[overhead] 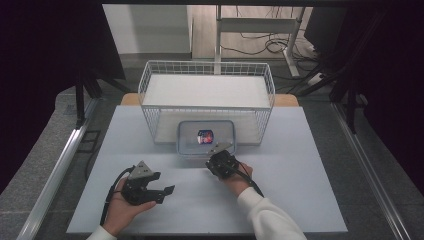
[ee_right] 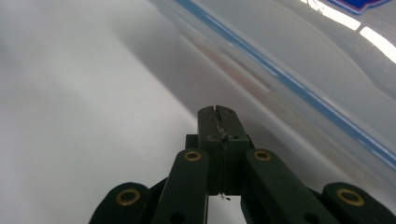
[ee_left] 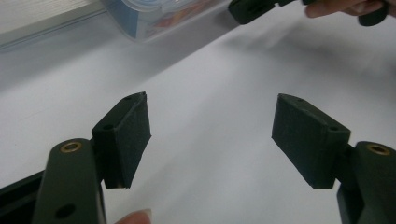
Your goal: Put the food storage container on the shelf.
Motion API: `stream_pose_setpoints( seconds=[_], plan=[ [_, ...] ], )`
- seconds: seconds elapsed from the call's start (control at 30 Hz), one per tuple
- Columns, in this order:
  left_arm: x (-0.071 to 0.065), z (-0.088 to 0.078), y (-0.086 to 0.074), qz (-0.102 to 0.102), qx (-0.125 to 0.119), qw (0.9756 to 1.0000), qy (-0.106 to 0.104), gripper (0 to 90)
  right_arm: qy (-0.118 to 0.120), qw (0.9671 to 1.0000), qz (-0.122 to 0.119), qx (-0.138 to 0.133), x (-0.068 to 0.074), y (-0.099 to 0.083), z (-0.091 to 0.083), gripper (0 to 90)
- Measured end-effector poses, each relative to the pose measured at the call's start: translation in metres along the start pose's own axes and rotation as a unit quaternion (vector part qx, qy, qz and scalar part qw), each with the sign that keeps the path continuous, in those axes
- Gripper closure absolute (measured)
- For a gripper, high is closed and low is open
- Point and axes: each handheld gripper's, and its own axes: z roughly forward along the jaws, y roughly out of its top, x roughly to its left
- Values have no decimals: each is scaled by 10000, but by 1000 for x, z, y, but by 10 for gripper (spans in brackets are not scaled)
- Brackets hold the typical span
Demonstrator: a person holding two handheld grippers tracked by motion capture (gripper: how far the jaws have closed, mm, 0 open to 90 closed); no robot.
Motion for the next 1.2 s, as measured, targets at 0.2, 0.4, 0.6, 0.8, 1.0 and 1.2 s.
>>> stream_pose_setpoints(
  seconds=[0.2,0.4,0.6,0.8,1.0,1.2],
  plan=[
    [2,1,0,-1,19,10000,-5,275,-146,9997,181,-43,-9,4,10,889],
    [2,1,-1,-13,7,10000,8,275,-119,9999,118,-15,-6,7,16,890],
    [2,1,0,-36,-1,10000,-6,275,-183,9996,206,-95,-6,10,18,890],
    [3,2,0,-30,6,10000,-4,274,-174,9988,394,-229,-12,16,18,890],
    [3,2,0,-35,3,10000,-1,274,-213,9984,473,-240,-17,23,22,890],
    [4,2,0,-48,-2,10000,0,274,-374,9972,604,-231,-27,30,28,890]
  ],
)
